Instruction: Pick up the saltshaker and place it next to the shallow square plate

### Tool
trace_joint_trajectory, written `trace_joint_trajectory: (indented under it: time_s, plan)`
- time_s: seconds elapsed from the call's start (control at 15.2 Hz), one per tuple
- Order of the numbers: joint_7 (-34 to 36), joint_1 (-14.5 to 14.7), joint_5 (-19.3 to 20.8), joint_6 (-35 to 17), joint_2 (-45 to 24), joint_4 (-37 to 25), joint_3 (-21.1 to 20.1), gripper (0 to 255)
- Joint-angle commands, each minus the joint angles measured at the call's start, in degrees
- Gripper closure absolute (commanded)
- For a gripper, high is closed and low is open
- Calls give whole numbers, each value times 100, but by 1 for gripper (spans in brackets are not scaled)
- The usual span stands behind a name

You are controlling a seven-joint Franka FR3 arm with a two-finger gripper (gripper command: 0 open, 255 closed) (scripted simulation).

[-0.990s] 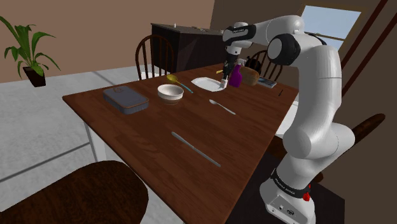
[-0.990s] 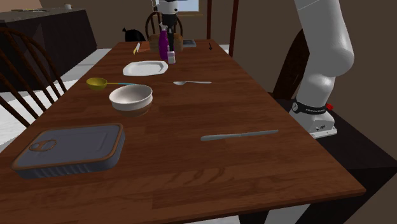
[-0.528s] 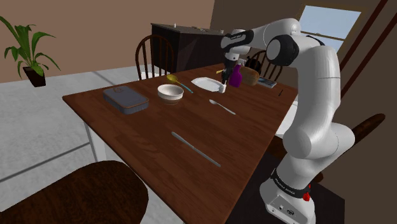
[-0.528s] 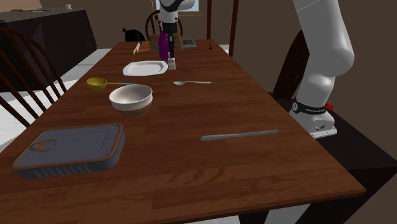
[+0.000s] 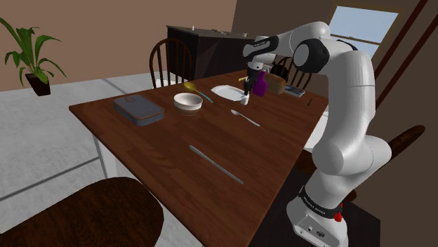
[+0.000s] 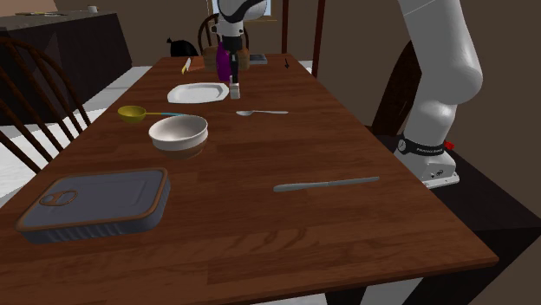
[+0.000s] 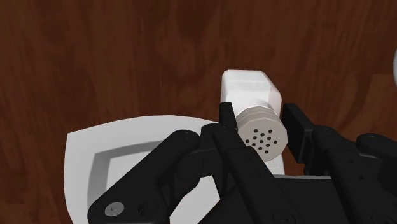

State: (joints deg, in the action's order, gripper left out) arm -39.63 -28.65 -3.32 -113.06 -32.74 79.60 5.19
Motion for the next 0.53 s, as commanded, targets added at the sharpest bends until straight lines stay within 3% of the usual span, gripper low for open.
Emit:
trace_joint_trajectory:
  time_s: [0.0, 0.07, 0.13, 0.46]
  plan:
    - [0, 0, 0, -2, 0, 1, 0, 255]
    - [0, 0, 0, -2, 0, 1, 0, 255]
    - [0, 0, 0, -2, 0, 1, 0, 0]
    - [0, 0, 0, -2, 0, 2, 0, 0]
